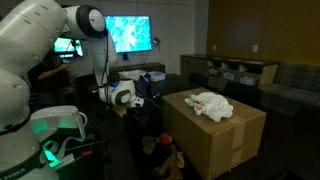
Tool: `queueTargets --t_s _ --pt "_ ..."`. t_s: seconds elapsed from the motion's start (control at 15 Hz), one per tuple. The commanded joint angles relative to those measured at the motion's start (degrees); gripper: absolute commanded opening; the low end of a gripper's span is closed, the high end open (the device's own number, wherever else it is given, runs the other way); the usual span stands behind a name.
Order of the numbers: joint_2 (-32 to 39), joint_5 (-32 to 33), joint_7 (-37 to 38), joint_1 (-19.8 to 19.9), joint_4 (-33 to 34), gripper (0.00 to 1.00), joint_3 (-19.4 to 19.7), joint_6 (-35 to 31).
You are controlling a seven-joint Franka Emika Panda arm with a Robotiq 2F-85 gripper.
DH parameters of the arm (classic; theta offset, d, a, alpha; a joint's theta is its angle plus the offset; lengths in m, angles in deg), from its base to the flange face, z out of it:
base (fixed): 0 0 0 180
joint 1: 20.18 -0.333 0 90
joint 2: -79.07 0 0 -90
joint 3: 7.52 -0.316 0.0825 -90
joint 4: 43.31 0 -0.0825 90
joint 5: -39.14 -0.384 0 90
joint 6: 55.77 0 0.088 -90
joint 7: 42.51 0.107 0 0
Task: Put the objects on the table onto the box and the objects on the box onto the table
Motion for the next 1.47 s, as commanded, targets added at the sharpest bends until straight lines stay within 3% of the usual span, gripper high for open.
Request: queueTargets --t_s 0.0,0.47,0.73,1.0,1.4 --pt "-10.4 0.0 -1.4 0.2 -7.6 0.31 -1.0 4.2" --pt "-26.8 3.9 -0.8 2.2 -15.1 0.31 -0.3 12.8" --pt "-33.6 9.5 -2.6 8.1 -14.6 0.31 -0.6 18.4" --pt "-34.1 13.0 -8.3 16.4 -9.9 0.31 -2.6 21.9" --pt "-29.1 13.0 -18.0 22.9 -0.5 0.31 -4.4 24.2"
